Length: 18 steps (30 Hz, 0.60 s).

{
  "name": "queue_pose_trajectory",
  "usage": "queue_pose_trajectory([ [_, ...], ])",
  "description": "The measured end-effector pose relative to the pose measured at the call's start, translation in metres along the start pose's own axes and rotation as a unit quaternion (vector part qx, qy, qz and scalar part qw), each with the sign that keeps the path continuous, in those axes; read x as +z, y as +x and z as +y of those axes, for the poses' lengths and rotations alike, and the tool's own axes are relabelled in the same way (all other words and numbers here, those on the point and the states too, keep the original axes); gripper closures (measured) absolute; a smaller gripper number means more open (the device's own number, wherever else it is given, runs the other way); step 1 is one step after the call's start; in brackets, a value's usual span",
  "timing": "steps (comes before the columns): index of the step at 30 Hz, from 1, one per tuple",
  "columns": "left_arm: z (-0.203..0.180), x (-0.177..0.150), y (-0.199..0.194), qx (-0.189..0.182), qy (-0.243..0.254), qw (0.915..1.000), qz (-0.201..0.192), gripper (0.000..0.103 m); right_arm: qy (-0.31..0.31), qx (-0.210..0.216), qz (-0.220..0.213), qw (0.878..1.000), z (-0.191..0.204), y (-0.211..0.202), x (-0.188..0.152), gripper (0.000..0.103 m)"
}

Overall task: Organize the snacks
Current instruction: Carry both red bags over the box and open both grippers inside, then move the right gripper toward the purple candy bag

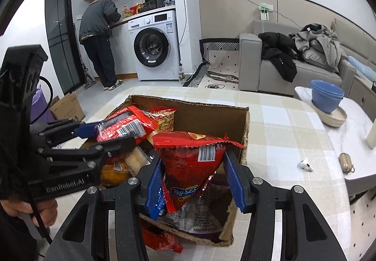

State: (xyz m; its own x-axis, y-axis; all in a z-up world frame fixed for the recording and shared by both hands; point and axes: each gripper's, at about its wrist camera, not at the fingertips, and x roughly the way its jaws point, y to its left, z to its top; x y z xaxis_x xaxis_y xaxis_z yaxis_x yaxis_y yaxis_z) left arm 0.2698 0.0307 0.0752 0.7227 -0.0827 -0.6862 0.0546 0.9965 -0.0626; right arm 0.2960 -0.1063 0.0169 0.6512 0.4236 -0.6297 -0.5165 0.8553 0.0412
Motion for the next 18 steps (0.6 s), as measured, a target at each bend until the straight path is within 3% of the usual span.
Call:
queue_pose_trajectory([
  [7, -0.009, 0.002, 0.010, 0.001, 0.004, 0.9999, 0.010, 0.057, -0.014, 0.002, -0.007, 1.000, 0.000, -0.007, -0.001, 0.049],
  [9, -0.008, 0.001, 0.009, -0.003, -0.001, 1.0000, 0.009, 0.056, -0.010, -0.001, -0.015, 1.000, -0.001, -0.014, -0.003, 0.035],
  [11, -0.007, 0.001, 0.007, -0.015, -0.008, 0.9998, 0.009, 0.050, 0.003, 0.001, -0.031, 1.000, -0.008, -0.023, -0.004, 0.024],
  [13, -0.007, -0.002, 0.001, -0.022, -0.009, 0.9997, 0.006, 0.032, 0.014, -0.001, -0.036, 0.999, -0.014, -0.032, -0.006, 0.018],
  [18, -0.011, -0.007, -0.020, -0.011, -0.009, 0.9999, -0.006, 0.021, 0.032, -0.001, -0.042, 0.999, -0.025, -0.047, -0.013, 0.006],
])
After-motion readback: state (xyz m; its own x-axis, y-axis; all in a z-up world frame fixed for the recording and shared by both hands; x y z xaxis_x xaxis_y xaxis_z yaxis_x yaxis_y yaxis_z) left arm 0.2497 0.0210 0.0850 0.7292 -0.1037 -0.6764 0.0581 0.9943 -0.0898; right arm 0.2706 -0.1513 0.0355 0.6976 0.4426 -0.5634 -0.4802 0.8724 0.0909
